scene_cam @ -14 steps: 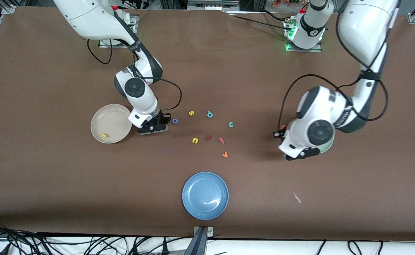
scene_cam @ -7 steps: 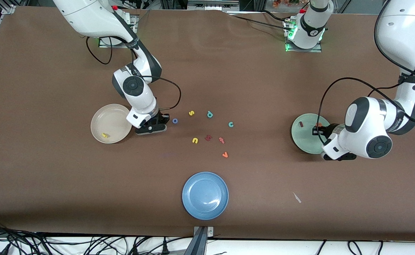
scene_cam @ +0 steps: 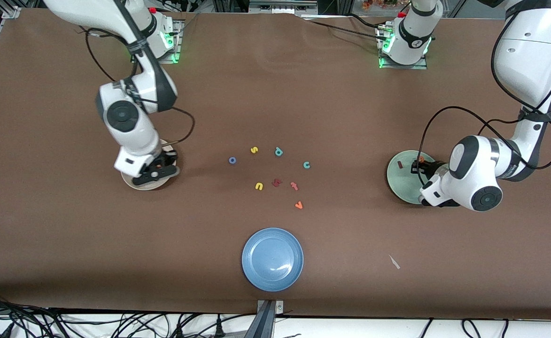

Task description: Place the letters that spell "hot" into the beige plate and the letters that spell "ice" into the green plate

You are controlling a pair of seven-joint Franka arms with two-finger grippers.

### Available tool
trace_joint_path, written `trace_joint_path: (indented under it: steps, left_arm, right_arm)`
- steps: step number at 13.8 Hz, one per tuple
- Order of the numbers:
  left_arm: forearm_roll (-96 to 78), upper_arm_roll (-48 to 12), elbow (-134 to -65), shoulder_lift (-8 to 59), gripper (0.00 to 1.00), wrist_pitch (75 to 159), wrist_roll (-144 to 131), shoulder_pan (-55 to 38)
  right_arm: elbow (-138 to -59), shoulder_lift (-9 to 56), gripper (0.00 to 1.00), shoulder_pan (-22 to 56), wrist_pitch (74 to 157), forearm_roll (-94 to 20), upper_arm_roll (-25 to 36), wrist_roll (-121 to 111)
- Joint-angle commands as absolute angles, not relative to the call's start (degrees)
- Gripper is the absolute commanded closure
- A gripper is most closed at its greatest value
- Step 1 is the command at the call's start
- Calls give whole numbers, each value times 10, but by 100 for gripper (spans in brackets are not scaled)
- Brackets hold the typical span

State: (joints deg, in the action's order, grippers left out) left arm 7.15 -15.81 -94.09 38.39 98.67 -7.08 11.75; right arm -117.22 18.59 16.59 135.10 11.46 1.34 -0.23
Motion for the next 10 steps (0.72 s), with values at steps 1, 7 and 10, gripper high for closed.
trace_joint_path:
  steps: [1,7,10]
  left_arm:
    - [80,-166,-931,352,0,981,-67,116]
    - [12,-246,-903,330,1,987,-225,102]
    - [11,-285,-914,336,1,1060,-354,67]
  right_arm:
    - [-1209,164,72,150,1349,111,11,-34]
    - [-1216,165,4,148,1352,65,3,-23]
    - [-1191,184,4,148,1357,50,-55,78]
